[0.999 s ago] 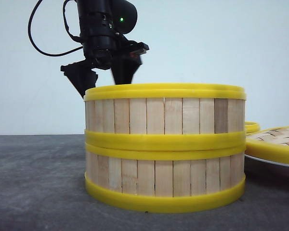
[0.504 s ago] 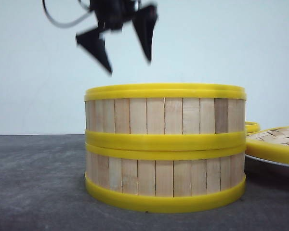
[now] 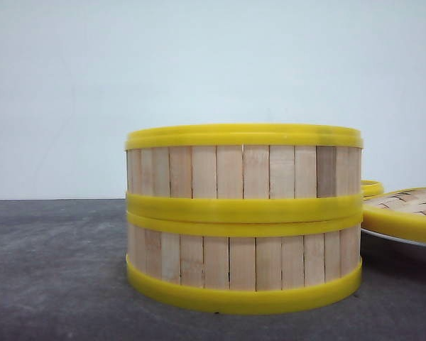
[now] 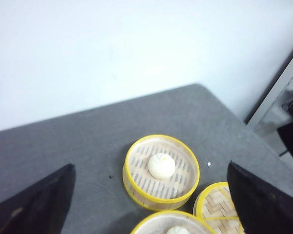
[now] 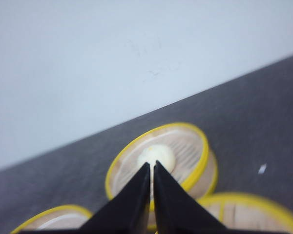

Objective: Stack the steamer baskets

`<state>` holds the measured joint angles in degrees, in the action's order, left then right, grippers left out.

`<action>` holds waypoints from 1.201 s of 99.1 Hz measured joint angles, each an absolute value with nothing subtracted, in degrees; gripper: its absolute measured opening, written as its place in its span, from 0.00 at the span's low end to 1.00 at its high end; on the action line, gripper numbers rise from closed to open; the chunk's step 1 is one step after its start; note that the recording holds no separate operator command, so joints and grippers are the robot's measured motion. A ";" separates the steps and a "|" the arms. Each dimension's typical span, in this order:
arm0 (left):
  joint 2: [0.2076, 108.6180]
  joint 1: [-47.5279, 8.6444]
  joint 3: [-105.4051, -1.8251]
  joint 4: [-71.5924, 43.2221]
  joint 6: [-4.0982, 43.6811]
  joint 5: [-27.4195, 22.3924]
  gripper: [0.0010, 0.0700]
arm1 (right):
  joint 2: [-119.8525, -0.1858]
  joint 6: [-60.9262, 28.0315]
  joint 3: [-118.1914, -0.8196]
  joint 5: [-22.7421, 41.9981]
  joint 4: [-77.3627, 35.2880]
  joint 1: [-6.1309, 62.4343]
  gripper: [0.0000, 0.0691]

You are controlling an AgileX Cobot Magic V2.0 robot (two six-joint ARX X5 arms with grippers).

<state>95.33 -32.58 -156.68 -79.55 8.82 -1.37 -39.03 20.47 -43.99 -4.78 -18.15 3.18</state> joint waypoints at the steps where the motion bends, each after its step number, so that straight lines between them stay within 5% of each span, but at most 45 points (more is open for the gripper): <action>1: 94.87 -32.67 -156.68 -79.81 8.80 -1.08 0.84 | -40.75 19.88 -45.58 -4.80 -19.16 2.96 0.15; 13: 90.15 -34.52 -156.51 -81.43 8.47 4.56 0.84 | -61.19 14.96 -64.84 -6.87 -32.18 0.19 0.54; 27: 83.92 -35.94 -155.30 -81.49 8.29 8.80 0.84 | -82.98 12.64 -83.77 -9.61 -43.20 -0.91 0.66; 40: 76.73 -36.03 -152.99 -81.49 8.32 9.37 0.84 | -97.58 12.16 -97.12 -10.35 -47.03 -0.67 0.61; 55: 67.55 -36.07 -144.05 -81.49 7.46 17.26 0.84 | -106.74 12.43 -104.47 -10.31 -48.88 0.01 0.52; 91: 51.05 -36.10 -107.07 -81.54 7.35 28.23 0.84 | -117.30 12.91 -105.23 -7.20 -50.70 2.20 0.49; 119: 43.88 -36.07 -100.07 -76.71 8.16 28.62 0.84 | -121.62 13.54 -105.23 -4.56 -51.22 2.35 0.41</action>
<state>43.88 -36.07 -100.07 -76.71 8.16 28.62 -121.62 13.54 -105.23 -4.56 -51.22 2.35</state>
